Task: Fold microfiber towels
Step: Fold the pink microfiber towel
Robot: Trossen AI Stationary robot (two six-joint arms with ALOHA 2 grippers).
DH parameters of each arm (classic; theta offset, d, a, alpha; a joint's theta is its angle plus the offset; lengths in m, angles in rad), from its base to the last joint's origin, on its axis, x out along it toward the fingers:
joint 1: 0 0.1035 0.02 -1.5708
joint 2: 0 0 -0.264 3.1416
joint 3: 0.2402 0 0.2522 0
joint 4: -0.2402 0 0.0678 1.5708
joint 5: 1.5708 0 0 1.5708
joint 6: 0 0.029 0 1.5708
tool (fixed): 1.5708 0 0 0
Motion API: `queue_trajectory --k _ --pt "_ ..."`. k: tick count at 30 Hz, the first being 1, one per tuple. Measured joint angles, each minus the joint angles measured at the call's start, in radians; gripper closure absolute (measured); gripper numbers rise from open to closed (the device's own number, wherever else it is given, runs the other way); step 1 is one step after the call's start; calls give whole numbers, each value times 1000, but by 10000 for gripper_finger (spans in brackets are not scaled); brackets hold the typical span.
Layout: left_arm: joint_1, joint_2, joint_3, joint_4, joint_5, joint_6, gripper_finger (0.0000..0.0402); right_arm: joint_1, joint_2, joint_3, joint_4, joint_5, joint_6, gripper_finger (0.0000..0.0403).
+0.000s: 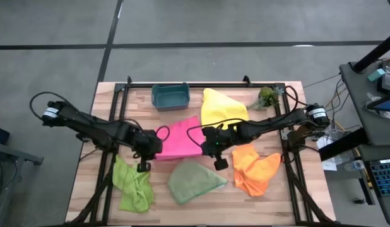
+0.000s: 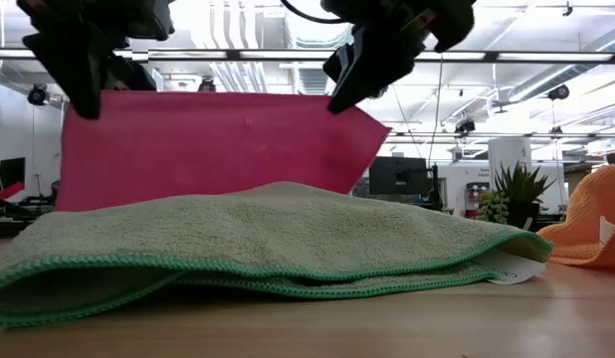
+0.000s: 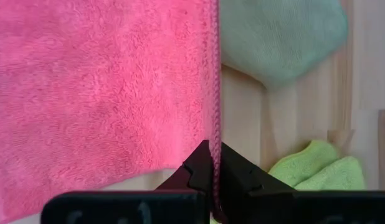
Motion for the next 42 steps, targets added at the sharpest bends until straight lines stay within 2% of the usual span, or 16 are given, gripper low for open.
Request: queue_trajectory --k 9,15,23,34,42 --pt "-13 98 -1 -14 20 -21 401 -11 122 18 26 8 -57 395" --pt "15 101 -7 -43 -23 -1 401 -48 141 61 30 129 -135 394" --pt "100 66 -73 -57 -140 5 401 -142 146 89 60 158 -238 394" --pt "239 69 -154 -44 -194 79 402 -235 275 112 175 177 -297 394" --pt "312 73 -206 77 -213 168 402 -270 293 130 174 222 -310 394"
